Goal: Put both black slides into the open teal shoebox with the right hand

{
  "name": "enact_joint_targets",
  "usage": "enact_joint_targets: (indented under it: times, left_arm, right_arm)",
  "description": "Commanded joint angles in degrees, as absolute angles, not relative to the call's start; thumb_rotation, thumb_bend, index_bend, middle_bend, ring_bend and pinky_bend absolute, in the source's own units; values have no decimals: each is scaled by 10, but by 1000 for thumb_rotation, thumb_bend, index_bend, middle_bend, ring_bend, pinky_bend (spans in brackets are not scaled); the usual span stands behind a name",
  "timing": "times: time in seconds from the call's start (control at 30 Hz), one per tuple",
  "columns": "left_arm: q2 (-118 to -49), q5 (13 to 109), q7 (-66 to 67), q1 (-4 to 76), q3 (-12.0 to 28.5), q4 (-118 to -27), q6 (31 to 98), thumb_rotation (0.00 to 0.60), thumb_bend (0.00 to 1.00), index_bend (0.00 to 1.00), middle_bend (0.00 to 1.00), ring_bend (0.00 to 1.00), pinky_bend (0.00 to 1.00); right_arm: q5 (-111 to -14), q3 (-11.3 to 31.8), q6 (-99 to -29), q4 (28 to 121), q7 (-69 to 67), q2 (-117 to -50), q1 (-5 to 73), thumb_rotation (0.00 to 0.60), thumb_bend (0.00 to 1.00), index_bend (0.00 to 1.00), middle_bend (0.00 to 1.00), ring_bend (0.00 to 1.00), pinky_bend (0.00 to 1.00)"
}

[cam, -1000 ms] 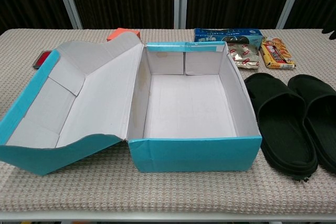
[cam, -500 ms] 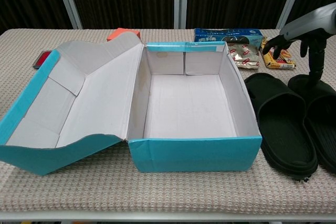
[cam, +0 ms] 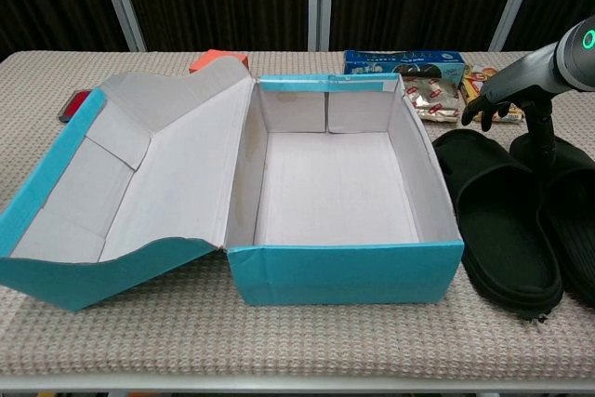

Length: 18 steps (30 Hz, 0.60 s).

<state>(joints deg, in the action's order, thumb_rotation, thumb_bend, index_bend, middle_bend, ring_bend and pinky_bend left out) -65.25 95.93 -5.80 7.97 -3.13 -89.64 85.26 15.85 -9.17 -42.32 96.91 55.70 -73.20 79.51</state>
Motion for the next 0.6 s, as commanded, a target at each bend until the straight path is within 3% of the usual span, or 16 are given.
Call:
enact_joint_targets:
  times: [0.03,0.6]
  left_arm:
    - [-654,959,-60,79,-31,-894,855,600,0,109,146,13,83]
    - [-656,960,-90,71,-36,-874,864,600,0,109,147,13,84]
  right_arm:
    - [163,-95,-421,962,555,-738,798,600,26,28,106,52,222]
    - [189,-97,-440,940,566,-778,820,600,26,81,153,65,248]
